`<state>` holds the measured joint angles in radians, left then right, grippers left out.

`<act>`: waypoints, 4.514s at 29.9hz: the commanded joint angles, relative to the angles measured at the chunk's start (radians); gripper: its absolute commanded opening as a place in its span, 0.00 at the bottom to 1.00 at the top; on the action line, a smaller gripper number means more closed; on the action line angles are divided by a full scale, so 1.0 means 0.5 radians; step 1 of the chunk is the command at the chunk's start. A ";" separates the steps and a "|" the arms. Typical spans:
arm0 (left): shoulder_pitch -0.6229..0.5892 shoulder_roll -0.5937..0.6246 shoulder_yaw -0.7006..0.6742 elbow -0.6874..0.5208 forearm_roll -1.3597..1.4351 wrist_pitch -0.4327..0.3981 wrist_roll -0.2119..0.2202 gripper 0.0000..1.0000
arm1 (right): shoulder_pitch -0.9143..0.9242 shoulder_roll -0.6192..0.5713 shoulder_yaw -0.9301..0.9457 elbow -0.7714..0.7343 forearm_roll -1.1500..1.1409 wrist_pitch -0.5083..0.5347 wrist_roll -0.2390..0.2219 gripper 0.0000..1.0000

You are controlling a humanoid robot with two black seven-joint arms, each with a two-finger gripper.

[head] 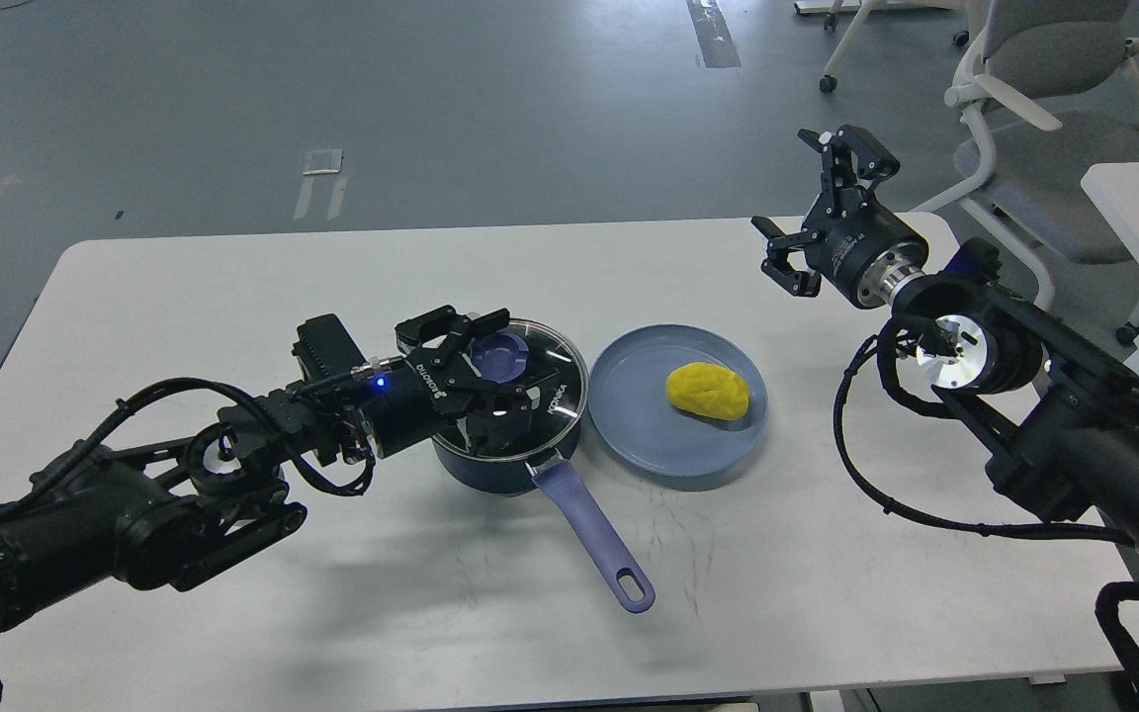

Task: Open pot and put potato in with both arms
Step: 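Close the left gripper on the lid knob, then lift the glass lid off the saucepan with the left gripper, then lower the glass lid onto the table beside the saucepan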

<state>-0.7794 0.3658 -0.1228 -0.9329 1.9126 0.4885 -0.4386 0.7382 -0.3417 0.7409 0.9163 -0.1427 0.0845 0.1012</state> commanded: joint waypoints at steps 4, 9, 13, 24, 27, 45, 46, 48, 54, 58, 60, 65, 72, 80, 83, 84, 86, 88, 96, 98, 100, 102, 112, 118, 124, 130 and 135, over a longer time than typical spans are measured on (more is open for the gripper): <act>-0.021 0.002 -0.003 0.007 -0.003 0.000 0.000 0.91 | -0.004 0.002 0.000 -0.001 0.000 0.003 0.003 1.00; -0.003 0.005 0.000 0.010 -0.006 0.000 0.000 0.91 | -0.010 0.002 -0.003 -0.001 0.000 0.003 0.003 1.00; 0.003 -0.004 0.000 0.028 -0.006 0.000 -0.003 0.91 | -0.022 0.002 -0.003 -0.001 0.000 0.003 0.003 1.00; 0.006 -0.007 0.028 0.068 -0.042 0.000 0.003 0.90 | -0.031 0.002 -0.006 -0.001 0.000 0.003 0.003 1.00; 0.010 -0.004 0.028 0.068 -0.058 0.000 0.003 0.81 | -0.034 -0.001 -0.009 -0.001 0.000 0.003 0.003 1.00; 0.040 0.008 0.028 0.050 -0.085 0.000 -0.031 0.51 | -0.059 0.002 -0.018 -0.013 0.000 -0.006 0.003 1.00; 0.040 0.011 0.028 0.040 -0.098 0.000 -0.031 0.51 | -0.059 0.002 -0.018 -0.013 0.000 -0.009 0.003 1.00; 0.037 0.014 0.025 0.028 -0.137 0.000 -0.031 0.51 | -0.059 0.002 -0.018 -0.013 0.000 -0.009 0.003 1.00; -0.003 0.014 0.016 0.019 -0.205 0.000 -0.031 0.51 | -0.059 0.002 -0.015 -0.013 0.000 -0.009 0.003 1.00; -0.049 0.014 0.022 -0.003 -0.282 0.000 -0.031 0.51 | -0.059 -0.001 -0.015 -0.029 0.000 -0.009 0.003 1.00; -0.058 0.026 0.019 -0.061 -0.288 0.000 -0.031 0.51 | -0.059 -0.001 -0.012 -0.032 0.000 -0.006 0.003 1.00; -0.085 0.090 0.009 -0.168 -0.322 0.000 -0.025 0.51 | -0.053 -0.007 -0.012 -0.041 0.000 0.000 0.003 1.00; -0.144 0.308 0.000 -0.178 -0.355 0.000 -0.031 0.49 | -0.025 -0.007 -0.006 -0.041 0.000 -0.006 0.000 1.00; -0.135 0.673 0.022 -0.147 -0.365 0.000 -0.100 0.45 | -0.010 -0.007 -0.003 -0.044 0.000 -0.012 -0.003 1.00; -0.113 0.762 0.022 -0.147 -0.368 0.000 -0.100 0.45 | -0.010 -0.013 -0.003 -0.044 0.000 -0.012 -0.003 1.00; -0.107 0.778 0.022 -0.147 -0.371 0.000 -0.100 0.45 | -0.010 -0.016 -0.003 -0.044 0.000 -0.012 -0.003 1.00; -0.058 0.830 0.022 -0.138 -0.435 0.000 -0.100 0.43 | -0.010 -0.022 -0.003 -0.044 0.000 -0.012 -0.003 1.00; -0.031 0.842 0.022 -0.113 -0.505 0.000 -0.100 0.41 | -0.010 -0.025 -0.003 -0.044 0.000 -0.016 -0.003 1.00; 0.086 0.827 0.025 -0.043 -0.585 0.000 -0.100 0.40 | -0.010 -0.034 -0.003 -0.047 0.000 -0.016 -0.003 1.00; 0.129 0.815 0.025 -0.012 -0.585 0.000 -0.100 0.40 | -0.010 -0.038 -0.006 -0.047 0.000 -0.019 -0.003 1.00; 0.205 0.812 0.022 0.022 -0.601 0.000 -0.100 0.40 | -0.010 -0.041 -0.006 -0.047 0.000 -0.019 -0.003 1.00; 0.233 0.812 0.022 0.025 -0.601 0.000 -0.100 0.40 | -0.010 -0.041 -0.006 -0.047 0.000 -0.019 -0.003 1.00; 0.258 0.772 0.025 0.034 -0.601 0.000 -0.100 0.40 | -0.013 -0.035 -0.021 -0.099 0.000 -0.016 -0.003 1.00; 0.313 0.680 0.025 0.083 -0.598 0.000 -0.100 0.41 | -0.013 -0.034 -0.021 -0.099 0.000 -0.016 -0.003 1.00; 0.322 0.585 0.028 0.175 -0.598 0.000 -0.100 0.41 | -0.013 -0.038 -0.024 -0.096 0.000 -0.016 -0.003 1.00; 0.365 0.560 0.028 0.188 -0.598 0.000 -0.100 0.45 | -0.013 -0.038 -0.021 -0.096 0.000 -0.016 -0.003 1.00; 0.390 0.539 0.028 0.191 -0.598 0.000 -0.100 0.49 | -0.013 -0.038 -0.021 -0.096 0.000 -0.019 -0.003 1.00</act>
<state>-0.5914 0.6383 -0.1086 -0.8385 1.6142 0.4888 -0.4886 0.7317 -0.3611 0.7298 0.8683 -0.1427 0.0767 0.0997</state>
